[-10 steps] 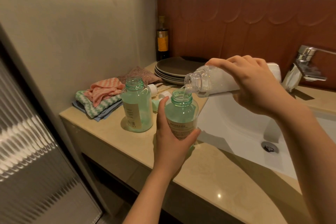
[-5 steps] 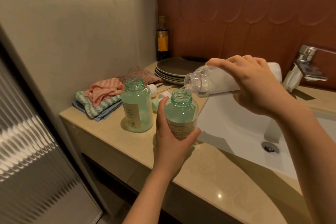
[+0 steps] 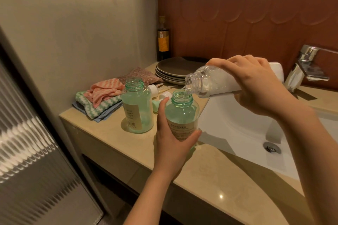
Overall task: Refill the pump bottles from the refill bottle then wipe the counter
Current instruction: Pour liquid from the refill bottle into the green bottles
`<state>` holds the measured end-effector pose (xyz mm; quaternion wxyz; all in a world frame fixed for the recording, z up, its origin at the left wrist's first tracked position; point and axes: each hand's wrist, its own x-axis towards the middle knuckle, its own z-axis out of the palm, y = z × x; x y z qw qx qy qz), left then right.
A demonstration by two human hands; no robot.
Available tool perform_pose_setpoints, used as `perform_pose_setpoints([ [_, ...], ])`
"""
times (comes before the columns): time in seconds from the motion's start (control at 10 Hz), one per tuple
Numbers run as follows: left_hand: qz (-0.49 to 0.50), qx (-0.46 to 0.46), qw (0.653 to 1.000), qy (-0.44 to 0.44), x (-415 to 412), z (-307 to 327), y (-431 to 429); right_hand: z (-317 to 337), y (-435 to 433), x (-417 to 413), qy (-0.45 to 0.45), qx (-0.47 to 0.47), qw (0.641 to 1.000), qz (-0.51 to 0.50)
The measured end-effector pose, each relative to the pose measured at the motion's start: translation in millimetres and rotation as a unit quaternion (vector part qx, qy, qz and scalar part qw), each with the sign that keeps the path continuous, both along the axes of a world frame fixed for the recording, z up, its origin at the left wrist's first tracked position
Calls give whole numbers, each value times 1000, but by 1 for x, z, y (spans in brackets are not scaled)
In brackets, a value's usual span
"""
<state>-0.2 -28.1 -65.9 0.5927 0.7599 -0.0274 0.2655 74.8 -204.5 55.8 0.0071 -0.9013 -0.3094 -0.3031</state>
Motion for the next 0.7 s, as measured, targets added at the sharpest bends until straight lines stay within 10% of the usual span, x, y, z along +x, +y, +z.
perform_pose_setpoints([
  [0.7,-5,1,1000,-1,1,-1,1,0,0,0,-3,-6,1000,-8],
])
